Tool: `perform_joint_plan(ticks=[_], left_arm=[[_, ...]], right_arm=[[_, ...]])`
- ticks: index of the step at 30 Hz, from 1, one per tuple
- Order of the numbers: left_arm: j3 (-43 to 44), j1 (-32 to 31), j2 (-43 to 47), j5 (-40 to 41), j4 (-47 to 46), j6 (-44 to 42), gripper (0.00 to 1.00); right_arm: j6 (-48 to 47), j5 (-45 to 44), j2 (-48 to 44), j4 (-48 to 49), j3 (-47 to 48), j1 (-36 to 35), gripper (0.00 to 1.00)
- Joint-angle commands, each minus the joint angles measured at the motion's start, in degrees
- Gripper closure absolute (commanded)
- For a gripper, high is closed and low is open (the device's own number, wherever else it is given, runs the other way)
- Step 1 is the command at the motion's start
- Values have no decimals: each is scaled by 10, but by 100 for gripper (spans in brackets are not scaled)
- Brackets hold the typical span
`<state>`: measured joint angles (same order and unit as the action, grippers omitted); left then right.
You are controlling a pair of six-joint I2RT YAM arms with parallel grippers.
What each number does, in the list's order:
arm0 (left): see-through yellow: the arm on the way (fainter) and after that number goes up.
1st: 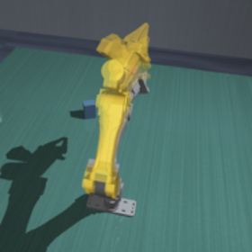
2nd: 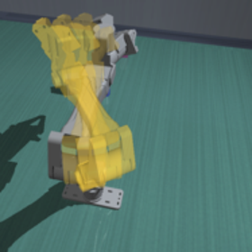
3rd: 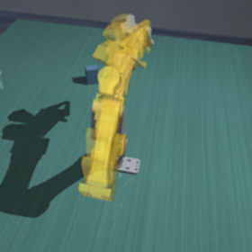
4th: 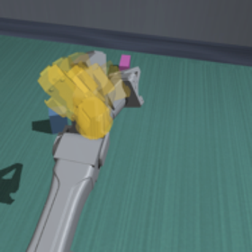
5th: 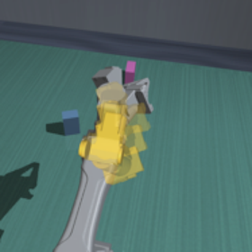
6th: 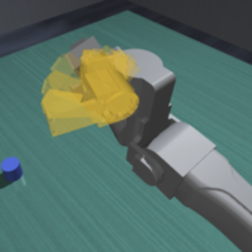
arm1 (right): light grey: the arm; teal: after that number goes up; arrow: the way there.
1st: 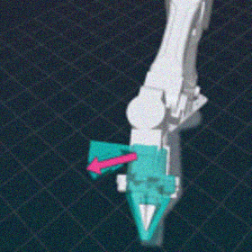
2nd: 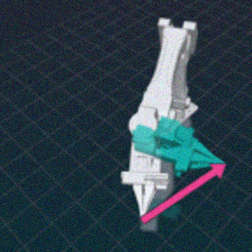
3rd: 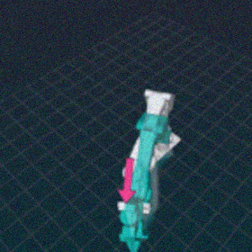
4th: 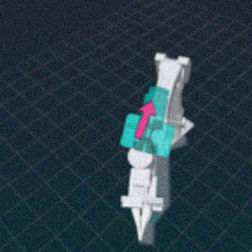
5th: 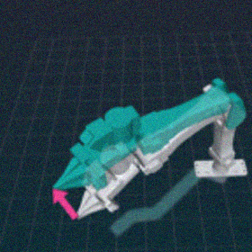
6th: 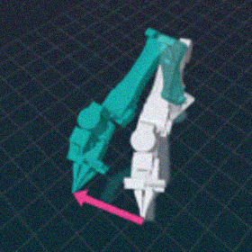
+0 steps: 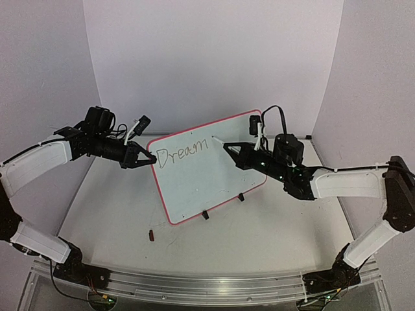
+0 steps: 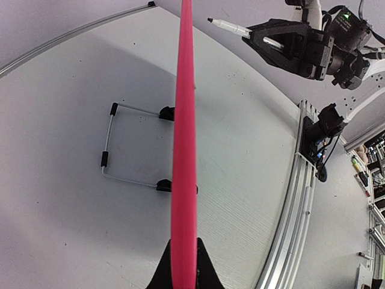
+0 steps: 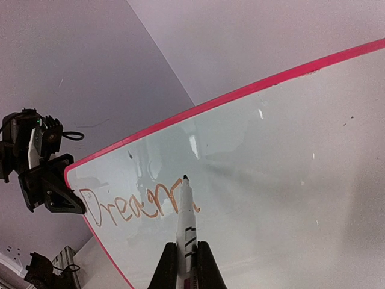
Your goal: Write a sentence on the whiteboard
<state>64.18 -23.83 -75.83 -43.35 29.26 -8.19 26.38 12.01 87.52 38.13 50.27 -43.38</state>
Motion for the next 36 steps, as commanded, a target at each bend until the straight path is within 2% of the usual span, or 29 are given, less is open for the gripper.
perform_joint_plan(ticks=[1, 20, 30, 36], left_arm=[[8, -6, -12, 11, 21, -16, 100], [8, -6, -11, 8, 21, -16, 100], [8, -6, -13, 7, 20, -16, 100], [9, -6, -16, 7, 20, -15, 100]], right_arm=[[-11, -9, 21, 13, 34, 2, 100], [-29, -11, 51, -15, 62, 2, 100], [-36, 8, 56, -22, 50, 2, 100], [-34, -15, 48, -24, 38, 2, 100]])
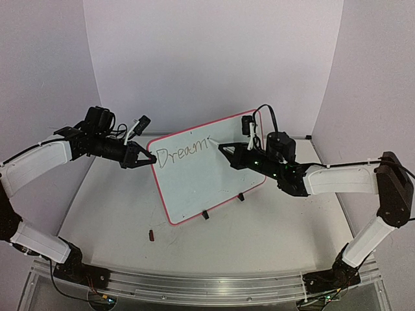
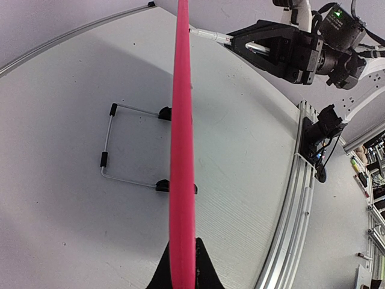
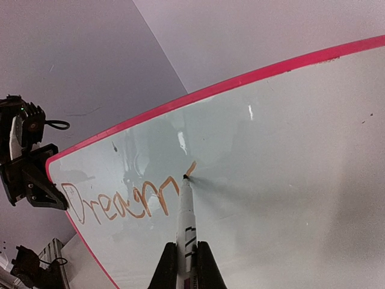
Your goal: Write a sentence on the whiteboard
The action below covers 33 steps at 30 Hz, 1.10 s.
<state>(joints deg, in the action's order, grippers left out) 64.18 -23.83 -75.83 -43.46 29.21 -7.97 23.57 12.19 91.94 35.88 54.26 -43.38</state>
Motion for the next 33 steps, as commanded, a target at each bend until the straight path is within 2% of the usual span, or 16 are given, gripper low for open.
perform_joint_plan(ticks=[1, 16, 25, 33], left_arm=[[9, -7, -15, 8, 20, -17, 100], [9, -6, -13, 8, 21, -17, 100], [9, -6, -14, 8, 20, -17, 100], [9, -6, -13, 8, 20, -17, 100]], right_arm=[[-5, -23, 0, -1, -4, 2, 100], [-6, -67, -19, -18, -21, 2, 100], [-16, -10, -12, -27, -17, 2, 100], [-17, 6, -30, -13, -27, 1, 100]])
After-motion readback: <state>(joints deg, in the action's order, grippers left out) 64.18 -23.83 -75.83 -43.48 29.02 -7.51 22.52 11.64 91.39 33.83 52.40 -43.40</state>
